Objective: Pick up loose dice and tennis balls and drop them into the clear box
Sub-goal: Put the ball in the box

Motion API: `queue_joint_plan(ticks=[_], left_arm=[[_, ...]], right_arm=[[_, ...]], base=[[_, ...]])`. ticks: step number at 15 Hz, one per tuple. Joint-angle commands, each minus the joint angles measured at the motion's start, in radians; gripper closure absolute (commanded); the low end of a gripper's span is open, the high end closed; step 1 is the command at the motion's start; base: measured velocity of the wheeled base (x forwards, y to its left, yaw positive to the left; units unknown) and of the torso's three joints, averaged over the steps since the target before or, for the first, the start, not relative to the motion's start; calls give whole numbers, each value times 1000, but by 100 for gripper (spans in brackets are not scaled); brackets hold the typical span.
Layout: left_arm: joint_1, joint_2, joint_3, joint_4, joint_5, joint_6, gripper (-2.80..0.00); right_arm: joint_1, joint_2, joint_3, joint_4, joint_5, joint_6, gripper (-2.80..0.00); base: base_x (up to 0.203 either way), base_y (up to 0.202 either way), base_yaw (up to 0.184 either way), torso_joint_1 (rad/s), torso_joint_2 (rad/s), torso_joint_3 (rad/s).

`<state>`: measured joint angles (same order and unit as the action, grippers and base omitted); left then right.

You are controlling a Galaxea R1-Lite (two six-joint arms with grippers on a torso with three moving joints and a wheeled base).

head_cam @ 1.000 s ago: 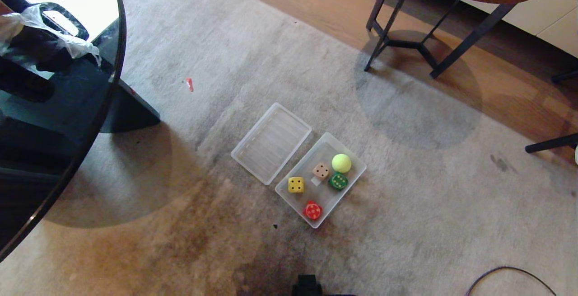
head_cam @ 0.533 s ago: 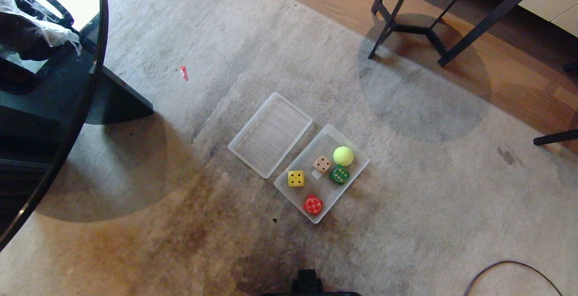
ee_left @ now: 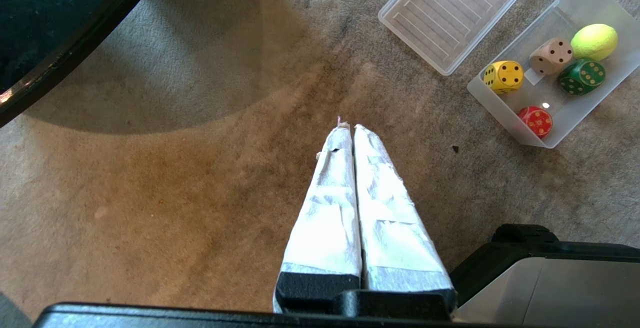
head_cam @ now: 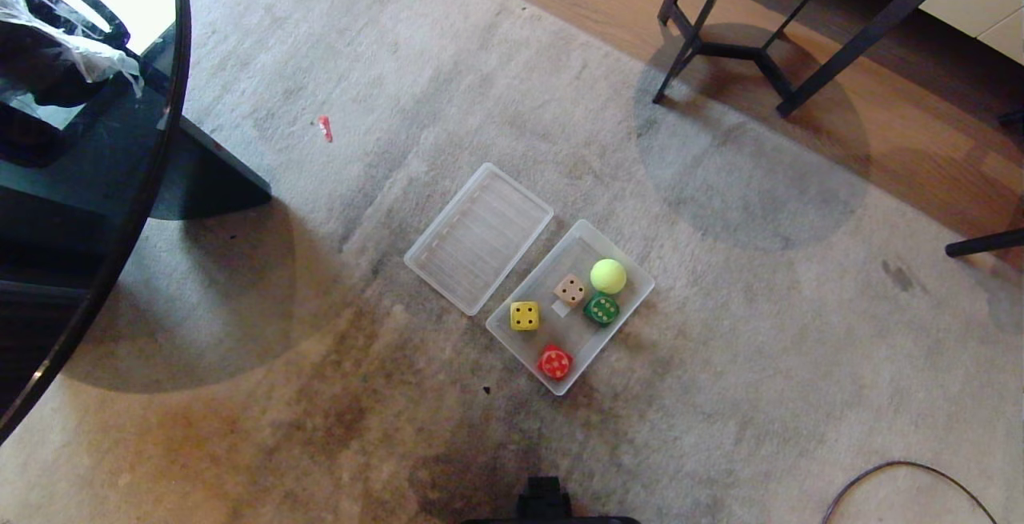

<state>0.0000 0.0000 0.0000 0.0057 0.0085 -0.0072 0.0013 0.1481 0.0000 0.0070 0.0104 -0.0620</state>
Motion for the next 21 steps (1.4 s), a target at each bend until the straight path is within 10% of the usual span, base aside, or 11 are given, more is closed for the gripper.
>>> queue_joint_plan(ticks=[1, 21], left_arm=[[0, 0, 0, 0, 1, 0, 0], [0, 0, 0, 0, 1, 0, 0]], right_arm=[[0, -1, 2, -1, 0, -2, 0], [0, -1, 3, -2, 0, 4, 0]], base=[[0, 0, 0, 0, 0, 0], [1, -2, 49, 1, 0, 1]])
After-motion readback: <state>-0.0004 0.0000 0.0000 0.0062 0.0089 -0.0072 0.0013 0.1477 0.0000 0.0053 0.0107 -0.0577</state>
